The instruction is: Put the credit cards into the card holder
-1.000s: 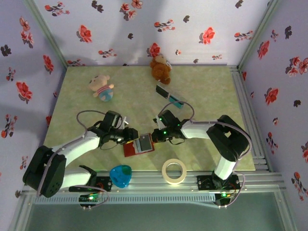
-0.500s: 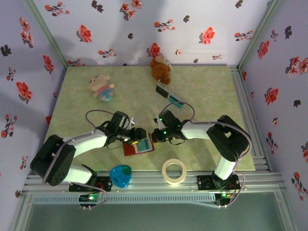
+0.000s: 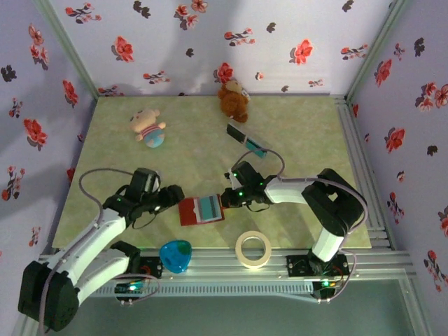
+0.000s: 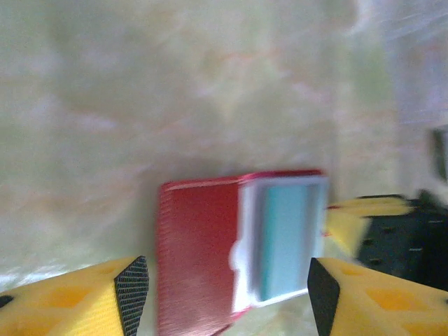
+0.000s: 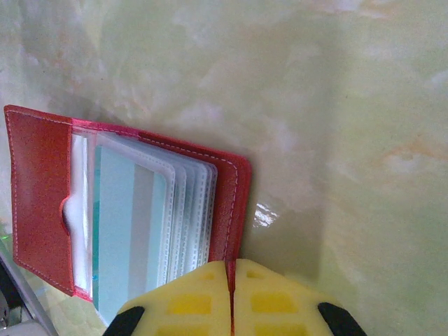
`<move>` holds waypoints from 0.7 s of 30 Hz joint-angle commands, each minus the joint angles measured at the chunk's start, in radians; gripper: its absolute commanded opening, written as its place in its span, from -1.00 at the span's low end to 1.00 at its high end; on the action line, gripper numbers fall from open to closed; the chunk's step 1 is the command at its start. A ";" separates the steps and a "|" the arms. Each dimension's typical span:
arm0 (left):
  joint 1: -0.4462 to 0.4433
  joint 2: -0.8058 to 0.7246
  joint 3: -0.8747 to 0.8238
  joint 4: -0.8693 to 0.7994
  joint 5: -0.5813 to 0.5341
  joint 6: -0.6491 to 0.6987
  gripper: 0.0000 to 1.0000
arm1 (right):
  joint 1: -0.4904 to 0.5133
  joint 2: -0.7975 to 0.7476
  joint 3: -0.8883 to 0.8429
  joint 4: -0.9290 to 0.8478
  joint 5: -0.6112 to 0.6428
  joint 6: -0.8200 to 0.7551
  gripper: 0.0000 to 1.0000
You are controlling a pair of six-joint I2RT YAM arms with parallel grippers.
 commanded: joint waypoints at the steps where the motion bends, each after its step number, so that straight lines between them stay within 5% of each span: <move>1: 0.010 0.029 -0.069 0.023 0.085 0.001 0.30 | 0.004 0.014 -0.015 -0.014 -0.003 0.002 -0.90; 9: -0.004 0.191 -0.079 0.173 0.198 0.053 0.21 | 0.004 0.015 -0.015 -0.015 -0.008 -0.003 -0.90; 21: -0.107 0.116 -0.185 0.660 0.252 -0.078 0.19 | 0.004 0.014 -0.007 -0.003 -0.021 0.009 -0.92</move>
